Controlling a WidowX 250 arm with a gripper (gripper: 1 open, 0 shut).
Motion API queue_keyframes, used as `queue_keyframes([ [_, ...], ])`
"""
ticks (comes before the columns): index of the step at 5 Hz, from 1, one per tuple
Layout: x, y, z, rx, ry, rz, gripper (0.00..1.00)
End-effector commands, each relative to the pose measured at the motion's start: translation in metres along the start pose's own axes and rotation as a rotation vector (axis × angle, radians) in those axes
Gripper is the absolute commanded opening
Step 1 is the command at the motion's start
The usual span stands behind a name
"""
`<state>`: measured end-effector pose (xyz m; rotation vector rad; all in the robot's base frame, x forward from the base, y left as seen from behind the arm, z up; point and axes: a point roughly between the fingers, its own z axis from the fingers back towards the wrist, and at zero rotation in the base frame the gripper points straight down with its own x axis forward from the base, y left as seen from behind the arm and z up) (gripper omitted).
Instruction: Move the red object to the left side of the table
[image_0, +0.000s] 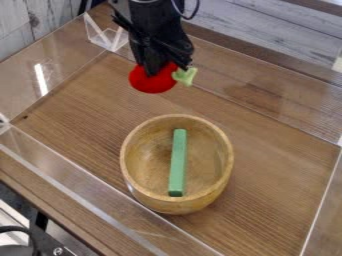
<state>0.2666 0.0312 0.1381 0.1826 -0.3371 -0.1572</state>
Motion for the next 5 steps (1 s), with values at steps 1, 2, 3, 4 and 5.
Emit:
queue_keyframes([
  [1,-0.020,0.028,0.005,0.026,-0.012,0.060,0.00],
  [2,-0.045,0.060,-0.002,0.035,0.011,0.101,0.00],
  [3,-0.065,0.088,-0.012,0.036,0.025,0.129,0.00],
  [4,-0.081,0.111,-0.025,0.029,0.036,0.159,0.00],
  [5,-0.087,0.122,-0.038,0.025,0.046,0.173,0.00],
])
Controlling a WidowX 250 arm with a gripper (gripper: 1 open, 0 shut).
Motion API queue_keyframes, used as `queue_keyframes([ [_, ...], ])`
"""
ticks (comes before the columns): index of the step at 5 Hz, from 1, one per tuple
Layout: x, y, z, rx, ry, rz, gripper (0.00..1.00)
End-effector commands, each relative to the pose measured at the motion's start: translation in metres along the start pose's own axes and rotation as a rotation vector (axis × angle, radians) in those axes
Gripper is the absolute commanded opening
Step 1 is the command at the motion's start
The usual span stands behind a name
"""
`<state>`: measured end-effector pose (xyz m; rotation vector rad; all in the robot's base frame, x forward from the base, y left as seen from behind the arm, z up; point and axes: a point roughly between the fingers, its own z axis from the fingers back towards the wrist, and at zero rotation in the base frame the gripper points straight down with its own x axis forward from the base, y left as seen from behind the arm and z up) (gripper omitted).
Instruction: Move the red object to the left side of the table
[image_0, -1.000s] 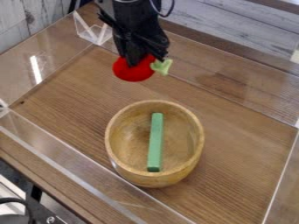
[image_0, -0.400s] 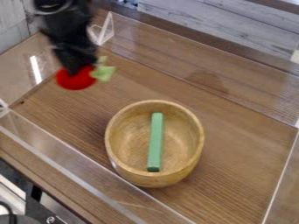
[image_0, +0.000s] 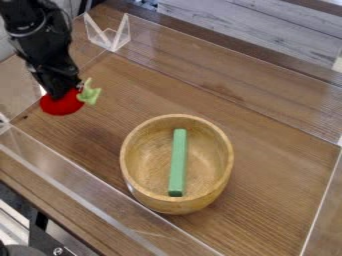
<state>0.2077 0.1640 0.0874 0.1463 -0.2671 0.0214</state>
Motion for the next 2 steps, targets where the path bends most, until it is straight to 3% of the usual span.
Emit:
queue_keyframes([
  [1,0.0078,0.0154,-0.0018,0.026,-0.032,0.008,0.00],
  [2,0.0059,0.0194,-0.0108,0.013,-0.026,0.012,0.00],
])
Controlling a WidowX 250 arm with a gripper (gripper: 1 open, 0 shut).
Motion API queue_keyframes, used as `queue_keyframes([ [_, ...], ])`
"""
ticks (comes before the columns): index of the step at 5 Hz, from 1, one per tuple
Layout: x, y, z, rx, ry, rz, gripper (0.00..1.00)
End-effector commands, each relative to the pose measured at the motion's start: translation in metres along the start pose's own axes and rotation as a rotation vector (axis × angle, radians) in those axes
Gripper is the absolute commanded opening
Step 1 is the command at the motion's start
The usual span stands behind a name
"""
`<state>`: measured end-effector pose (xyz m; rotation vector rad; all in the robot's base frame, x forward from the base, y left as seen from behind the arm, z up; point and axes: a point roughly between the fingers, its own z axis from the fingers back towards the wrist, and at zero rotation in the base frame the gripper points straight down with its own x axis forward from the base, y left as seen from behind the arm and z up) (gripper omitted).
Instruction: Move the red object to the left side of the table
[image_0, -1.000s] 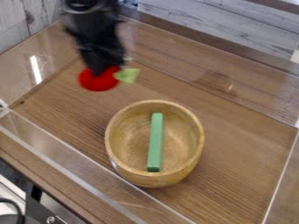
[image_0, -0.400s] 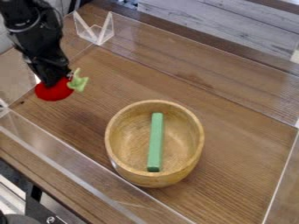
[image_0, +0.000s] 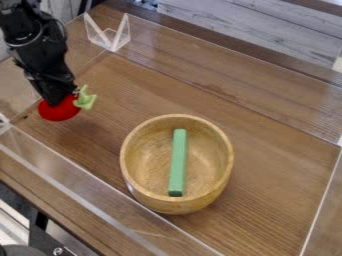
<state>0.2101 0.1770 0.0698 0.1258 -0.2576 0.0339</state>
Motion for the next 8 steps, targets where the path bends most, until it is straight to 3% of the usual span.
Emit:
queue_keyframes([
  [1,0.006,0.013,0.001,0.013,-0.032,0.002,0.00],
  [3,0.005,0.019,-0.011,-0.028,-0.019,0.026,0.00],
  [4,0.005,0.021,-0.016,-0.053,-0.013,0.042,1.00],
  [8,0.009,0.026,-0.038,-0.108,0.014,0.084,1.00],
])
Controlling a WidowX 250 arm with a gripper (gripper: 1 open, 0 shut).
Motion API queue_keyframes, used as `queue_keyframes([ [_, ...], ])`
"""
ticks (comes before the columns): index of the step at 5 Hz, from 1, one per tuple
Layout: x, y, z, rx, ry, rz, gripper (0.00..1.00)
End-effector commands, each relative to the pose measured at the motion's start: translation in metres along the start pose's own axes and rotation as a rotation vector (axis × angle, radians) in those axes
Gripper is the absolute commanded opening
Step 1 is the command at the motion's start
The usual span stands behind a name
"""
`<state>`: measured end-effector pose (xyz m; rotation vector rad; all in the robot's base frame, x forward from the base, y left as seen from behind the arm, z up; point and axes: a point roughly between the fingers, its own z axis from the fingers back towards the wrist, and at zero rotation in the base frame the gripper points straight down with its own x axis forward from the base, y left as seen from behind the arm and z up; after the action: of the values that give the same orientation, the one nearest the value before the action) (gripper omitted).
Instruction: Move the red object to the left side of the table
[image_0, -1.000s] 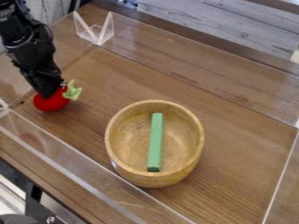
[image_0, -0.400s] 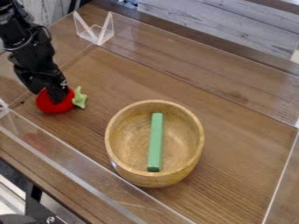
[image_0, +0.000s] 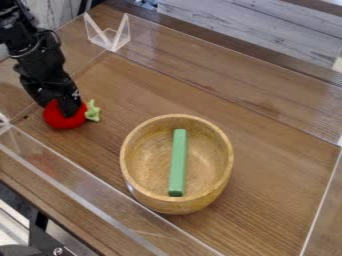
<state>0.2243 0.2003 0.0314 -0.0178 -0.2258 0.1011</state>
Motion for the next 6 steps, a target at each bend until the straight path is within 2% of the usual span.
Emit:
queue_keyframes([
  [1,0.007,0.009,0.002,0.015,-0.021,0.008,1.00],
  [2,0.008,0.012,-0.003,0.004,-0.016,0.019,0.00],
  [5,0.004,0.015,-0.014,-0.039,0.005,0.051,0.00],
  [6,0.003,0.009,-0.010,-0.048,0.026,0.075,1.00],
])
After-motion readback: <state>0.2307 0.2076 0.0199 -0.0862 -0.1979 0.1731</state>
